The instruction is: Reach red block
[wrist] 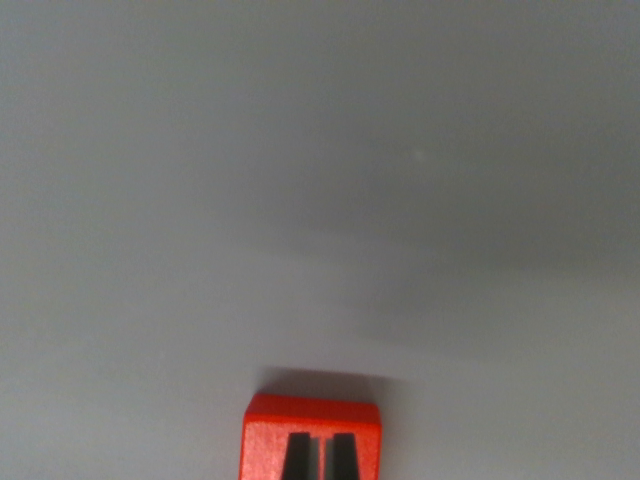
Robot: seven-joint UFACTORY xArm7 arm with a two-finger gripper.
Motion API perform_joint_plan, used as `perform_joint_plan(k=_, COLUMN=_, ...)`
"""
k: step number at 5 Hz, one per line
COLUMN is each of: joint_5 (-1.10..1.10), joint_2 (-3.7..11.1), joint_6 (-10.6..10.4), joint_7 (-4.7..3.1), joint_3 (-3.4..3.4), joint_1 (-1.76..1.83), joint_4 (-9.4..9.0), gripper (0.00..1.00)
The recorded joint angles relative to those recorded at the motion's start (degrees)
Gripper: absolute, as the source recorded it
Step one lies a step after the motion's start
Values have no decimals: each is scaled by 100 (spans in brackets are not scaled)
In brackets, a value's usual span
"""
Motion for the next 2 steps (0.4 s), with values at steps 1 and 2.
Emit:
perform_joint_plan(k=1, joint_5=15, joint_2=24, joint_6=-200, joint_7=1, joint_3=12, joint_1=9, joint_4=-181, gripper=0)
perform_joint_plan(k=2, joint_5=15, joint_2=24, joint_6=-200, joint_7=1, joint_3=12, joint_1=9, joint_4=-181, gripper=0)
